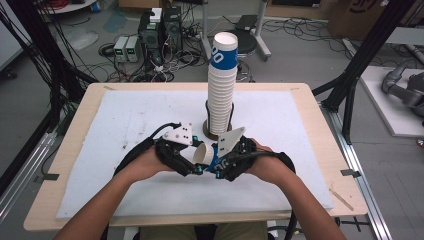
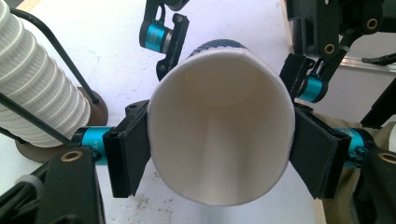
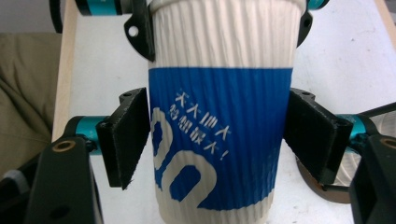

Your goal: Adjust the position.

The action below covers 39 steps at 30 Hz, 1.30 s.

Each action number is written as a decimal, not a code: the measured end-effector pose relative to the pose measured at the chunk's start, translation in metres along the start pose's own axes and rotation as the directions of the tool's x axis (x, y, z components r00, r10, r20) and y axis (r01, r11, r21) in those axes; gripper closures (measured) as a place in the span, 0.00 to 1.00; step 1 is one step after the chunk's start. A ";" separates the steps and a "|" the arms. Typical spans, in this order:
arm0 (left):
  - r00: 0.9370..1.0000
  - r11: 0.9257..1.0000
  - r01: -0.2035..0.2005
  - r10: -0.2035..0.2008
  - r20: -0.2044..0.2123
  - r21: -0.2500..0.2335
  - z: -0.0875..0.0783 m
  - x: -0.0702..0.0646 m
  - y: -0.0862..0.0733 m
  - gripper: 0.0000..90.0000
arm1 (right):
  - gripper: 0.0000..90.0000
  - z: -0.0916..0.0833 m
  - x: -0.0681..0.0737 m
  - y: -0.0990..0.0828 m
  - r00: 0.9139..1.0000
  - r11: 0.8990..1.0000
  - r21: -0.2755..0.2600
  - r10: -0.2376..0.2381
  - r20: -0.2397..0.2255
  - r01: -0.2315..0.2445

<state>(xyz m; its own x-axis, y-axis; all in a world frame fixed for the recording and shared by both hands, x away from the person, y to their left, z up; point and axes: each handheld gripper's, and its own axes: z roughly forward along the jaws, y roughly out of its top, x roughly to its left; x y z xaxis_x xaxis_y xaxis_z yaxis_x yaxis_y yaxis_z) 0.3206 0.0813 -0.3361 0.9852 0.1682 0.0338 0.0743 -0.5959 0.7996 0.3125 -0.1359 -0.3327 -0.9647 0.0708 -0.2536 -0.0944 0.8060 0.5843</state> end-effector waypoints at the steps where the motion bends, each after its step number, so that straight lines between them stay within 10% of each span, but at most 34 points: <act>1: 1.000 1.000 0.000 0.000 -0.001 0.003 0.000 0.000 0.000 0.31 | 0.30 0.000 0.000 0.000 1.000 1.000 -0.002 -0.007 0.009 0.007; 18: 0.999 0.998 -0.009 0.012 -0.040 0.060 0.012 -0.006 0.005 0.29 | 0.33 0.008 0.005 0.000 1.000 0.998 0.070 -0.007 0.019 0.006; 26: 0.999 0.995 0.042 -0.044 -0.020 -0.088 0.005 -0.005 0.000 0.22 | 0.33 0.006 0.006 -0.007 0.999 0.998 0.048 0.030 0.025 -0.031; 39: 0.978 0.906 0.126 -0.182 -0.103 -0.404 -0.027 0.001 -0.021 0.20 | 0.33 -0.006 0.003 -0.037 0.987 0.981 -0.114 0.161 0.015 -0.158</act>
<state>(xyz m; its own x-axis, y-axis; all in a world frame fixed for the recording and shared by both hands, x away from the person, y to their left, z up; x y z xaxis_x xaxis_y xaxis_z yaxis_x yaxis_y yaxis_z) 0.3161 0.1152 -0.3365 0.9339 0.3539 -0.0511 0.1293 -0.2011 0.9710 0.3120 -0.1692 -0.3500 -0.9634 0.2085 -0.1682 0.0318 0.7125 0.7010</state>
